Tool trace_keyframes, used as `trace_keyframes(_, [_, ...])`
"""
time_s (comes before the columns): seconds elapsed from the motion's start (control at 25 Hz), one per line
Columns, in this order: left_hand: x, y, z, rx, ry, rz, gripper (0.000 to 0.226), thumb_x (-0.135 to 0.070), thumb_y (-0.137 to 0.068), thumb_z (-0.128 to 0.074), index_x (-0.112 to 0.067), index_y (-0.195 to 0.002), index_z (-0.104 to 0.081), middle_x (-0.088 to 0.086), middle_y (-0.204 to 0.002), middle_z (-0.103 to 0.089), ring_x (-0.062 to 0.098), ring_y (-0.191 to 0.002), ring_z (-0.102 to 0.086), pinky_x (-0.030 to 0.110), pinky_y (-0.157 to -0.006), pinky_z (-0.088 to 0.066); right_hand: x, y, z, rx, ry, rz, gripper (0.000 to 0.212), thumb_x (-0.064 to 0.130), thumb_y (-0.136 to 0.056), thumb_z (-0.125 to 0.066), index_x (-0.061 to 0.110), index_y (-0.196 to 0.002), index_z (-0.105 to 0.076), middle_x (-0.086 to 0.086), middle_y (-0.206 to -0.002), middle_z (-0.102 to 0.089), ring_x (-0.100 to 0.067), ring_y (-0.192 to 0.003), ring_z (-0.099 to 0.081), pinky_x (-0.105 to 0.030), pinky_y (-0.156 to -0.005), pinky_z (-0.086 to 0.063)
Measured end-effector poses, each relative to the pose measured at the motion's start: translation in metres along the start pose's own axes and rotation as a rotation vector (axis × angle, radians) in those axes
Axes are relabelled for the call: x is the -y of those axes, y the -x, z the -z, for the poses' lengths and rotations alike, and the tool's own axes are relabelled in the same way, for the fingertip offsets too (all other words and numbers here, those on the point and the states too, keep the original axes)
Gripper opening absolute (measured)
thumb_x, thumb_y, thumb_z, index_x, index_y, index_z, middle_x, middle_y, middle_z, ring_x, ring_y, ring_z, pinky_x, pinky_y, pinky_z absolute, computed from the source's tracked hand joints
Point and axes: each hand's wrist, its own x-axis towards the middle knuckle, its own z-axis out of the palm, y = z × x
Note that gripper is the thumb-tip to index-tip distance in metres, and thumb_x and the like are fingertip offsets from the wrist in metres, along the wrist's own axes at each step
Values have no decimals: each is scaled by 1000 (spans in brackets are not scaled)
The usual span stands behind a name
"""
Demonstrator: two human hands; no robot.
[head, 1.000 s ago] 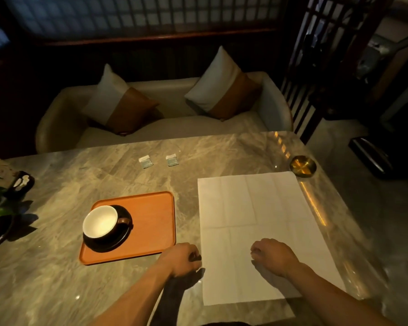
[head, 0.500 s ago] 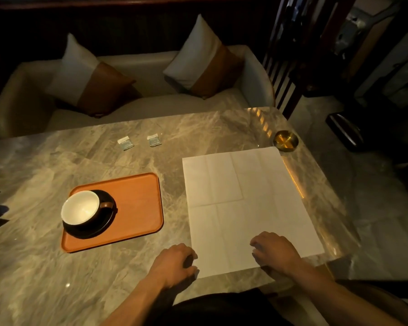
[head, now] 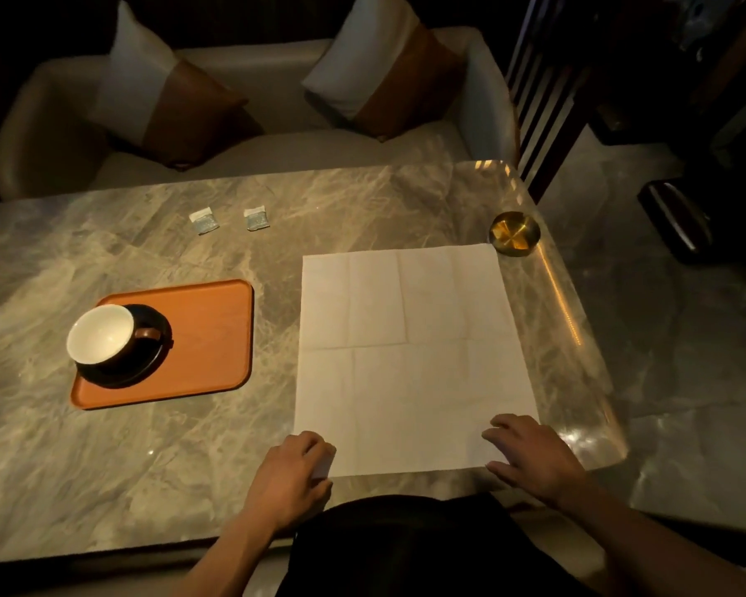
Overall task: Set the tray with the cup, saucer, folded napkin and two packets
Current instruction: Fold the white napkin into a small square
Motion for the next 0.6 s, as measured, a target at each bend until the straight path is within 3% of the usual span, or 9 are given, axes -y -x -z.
trace_keyframes(0.16, [-20,3,-1,-37,-78,56,39,-32,-76,-77,-22,-113,-68,-2,-119,-64,22,-97,-65,36,-77,-54,-29,8,2,5,42,140,61,63,-88,-51,33,-140,-45,3,-153,-38,-20,-136,-39,-37,-102,-38])
trace_keyframes(0.28, [-30,7,4,-6,-176,10,40,-22,-71,-82,-21,-109,-70,0,-115,-67,21,-87,-68,35,-73,-57,-36,12,4,-51,63,259,59,46,-68,-83,27,-121,-65,-1,-131,-63,-22,-113,-63,-37,-80,-54])
trace_keyframes(0.36, [-38,8,9,36,-233,6,49,-20,-62,-86,-20,-108,-70,1,-112,-68,21,-82,-69,35,-70,-58,-41,14,6,-74,84,312,56,36,-56,-93,26,-107,-71,0,-117,-70,-19,-100,-69,-32,-68,-57])
trace_keyframes(0.48, [-46,7,8,90,-358,22,65,-15,-44,-93,-18,-105,-72,3,-104,-70,21,-74,-69,32,-64,-59,-47,13,9,-56,135,380,52,23,-50,-94,26,-97,-73,2,-110,-71,-15,-95,-70,-23,-62,-57])
trace_keyframes(0.6, [-49,6,2,107,-371,74,62,-13,-51,-91,-17,-109,-70,4,-104,-69,22,-78,-68,34,-69,-58,-49,13,12,-61,191,431,50,15,-50,-90,26,-94,-69,4,-105,-69,-14,-89,-67,-20,-51,-51])
